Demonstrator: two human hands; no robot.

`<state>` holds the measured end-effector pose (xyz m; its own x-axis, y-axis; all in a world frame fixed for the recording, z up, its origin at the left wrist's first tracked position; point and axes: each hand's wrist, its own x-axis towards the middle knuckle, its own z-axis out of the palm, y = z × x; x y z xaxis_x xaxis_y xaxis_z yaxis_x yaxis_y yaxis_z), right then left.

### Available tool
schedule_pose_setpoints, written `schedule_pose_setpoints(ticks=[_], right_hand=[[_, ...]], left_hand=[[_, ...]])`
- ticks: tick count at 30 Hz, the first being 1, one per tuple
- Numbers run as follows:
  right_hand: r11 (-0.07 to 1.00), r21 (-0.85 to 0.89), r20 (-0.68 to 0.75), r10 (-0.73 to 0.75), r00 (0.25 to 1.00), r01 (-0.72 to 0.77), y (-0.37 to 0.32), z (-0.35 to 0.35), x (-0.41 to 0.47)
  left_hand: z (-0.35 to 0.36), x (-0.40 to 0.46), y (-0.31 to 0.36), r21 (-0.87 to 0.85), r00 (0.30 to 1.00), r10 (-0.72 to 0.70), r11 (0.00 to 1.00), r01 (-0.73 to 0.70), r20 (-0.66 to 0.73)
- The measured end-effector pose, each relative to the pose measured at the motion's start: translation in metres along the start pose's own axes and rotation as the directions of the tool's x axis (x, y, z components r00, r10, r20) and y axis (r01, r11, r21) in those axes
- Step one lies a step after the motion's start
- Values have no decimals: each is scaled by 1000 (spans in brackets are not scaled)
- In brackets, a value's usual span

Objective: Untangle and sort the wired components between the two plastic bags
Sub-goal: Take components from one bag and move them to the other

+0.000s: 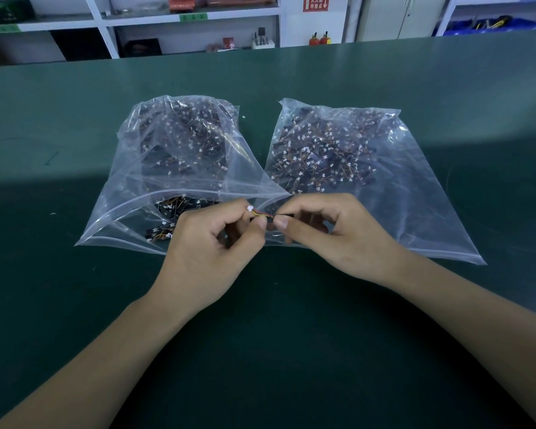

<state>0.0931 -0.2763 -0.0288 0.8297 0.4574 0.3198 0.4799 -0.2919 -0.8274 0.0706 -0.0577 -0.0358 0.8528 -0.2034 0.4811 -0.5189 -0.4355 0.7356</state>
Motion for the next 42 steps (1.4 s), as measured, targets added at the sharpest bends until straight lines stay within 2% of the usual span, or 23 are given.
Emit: schedule_pose_setpoints(ticks=[27,30,33,35,37,39,42], right_hand=[[999,-9,23,-31,999,31,3,2,0],[998,-27,-18,-53,998,52,4,2,1],[973,-189,-18,-135,991,130,6,-1,1],[906,-392,8,-170,985,160,8,-2,1],[842,-521,37,-141,989,139,10,-3,1],[824,-553,52,-117,992,126,11,-4,1],[841,-521,25,-161,987,150,10,-5,2]], left_hand=[[0,-1,1,54,999,37,998,-35,-30],[0,-2,0,65,999,26,998,-23,-40],[-1,-1,-3,122,998,45,992,-39,-48],[-3,0,-4,161,996,79,984,-70,-50],[-6,0,-6,189,992,109,977,-95,-65],[-7,2,-9,217,989,130,970,-110,-77],[-7,2,-13,211,983,160,968,-138,-92]])
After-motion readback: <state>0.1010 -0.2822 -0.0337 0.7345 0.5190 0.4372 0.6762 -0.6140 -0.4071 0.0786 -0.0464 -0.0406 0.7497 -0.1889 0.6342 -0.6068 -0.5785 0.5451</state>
